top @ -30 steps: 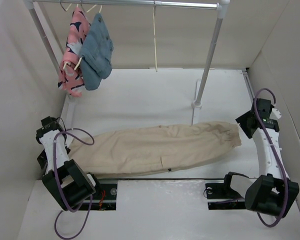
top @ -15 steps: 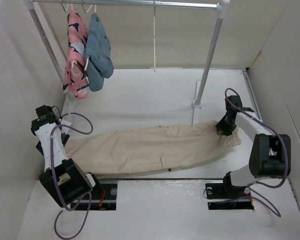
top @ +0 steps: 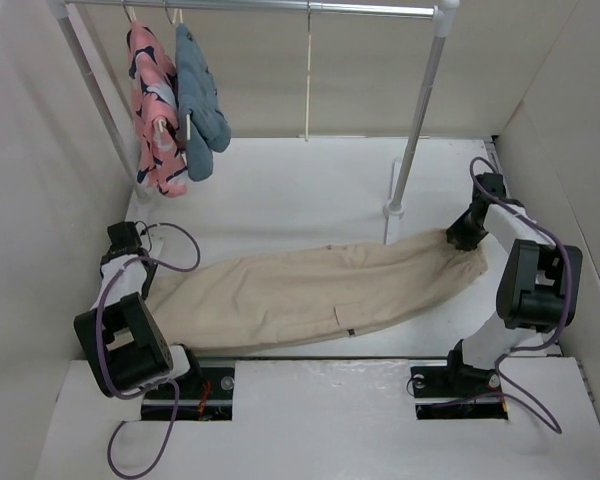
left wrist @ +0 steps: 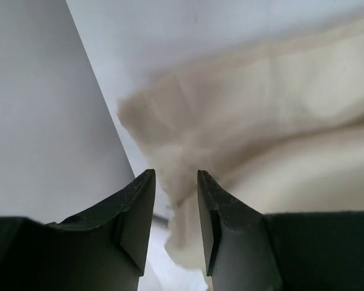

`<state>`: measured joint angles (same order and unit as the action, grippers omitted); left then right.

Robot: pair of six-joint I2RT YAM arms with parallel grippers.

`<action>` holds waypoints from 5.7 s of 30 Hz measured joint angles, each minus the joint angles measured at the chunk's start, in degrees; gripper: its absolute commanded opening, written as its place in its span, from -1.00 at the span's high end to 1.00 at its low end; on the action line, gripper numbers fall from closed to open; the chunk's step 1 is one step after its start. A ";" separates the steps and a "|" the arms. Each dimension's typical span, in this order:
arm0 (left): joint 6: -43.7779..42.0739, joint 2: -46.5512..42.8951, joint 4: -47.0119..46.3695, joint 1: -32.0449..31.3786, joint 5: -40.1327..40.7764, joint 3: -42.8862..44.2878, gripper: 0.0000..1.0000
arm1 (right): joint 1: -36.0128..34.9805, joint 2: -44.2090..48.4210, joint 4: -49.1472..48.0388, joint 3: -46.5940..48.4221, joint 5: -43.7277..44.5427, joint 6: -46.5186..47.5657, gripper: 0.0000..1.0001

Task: Place the trousers on the hanger
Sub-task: Fold the trousers at the center of the board.

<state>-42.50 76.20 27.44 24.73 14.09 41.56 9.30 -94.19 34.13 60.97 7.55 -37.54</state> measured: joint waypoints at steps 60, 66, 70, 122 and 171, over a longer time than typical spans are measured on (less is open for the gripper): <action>11.78 8.61 4.52 -16.31 -3.30 1.31 1.00 | 6.62 30.91 -1.55 -5.38 6.82 5.62 1.00; 14.25 10.78 -4.22 -20.06 -3.08 3.89 1.00 | 6.34 29.62 0.74 5.03 13.27 9.33 1.00; 15.41 11.50 -6.95 -25.09 -5.16 7.28 0.42 | 6.25 26.75 1.27 15.28 19.19 11.10 1.00; 19.30 15.50 -1.70 -23.17 -18.45 13.05 0.38 | -81.40 -20.06 -16.52 34.77 47.06 18.27 1.00; 21.66 13.73 2.32 -25.27 -12.26 11.45 0.02 | -53.83 -3.10 -6.38 -3.13 15.91 -11.91 -0.38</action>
<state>-20.84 89.93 29.76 -0.54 1.83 53.01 -44.53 -97.30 27.75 57.84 23.46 -49.45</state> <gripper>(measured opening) 0.490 0.717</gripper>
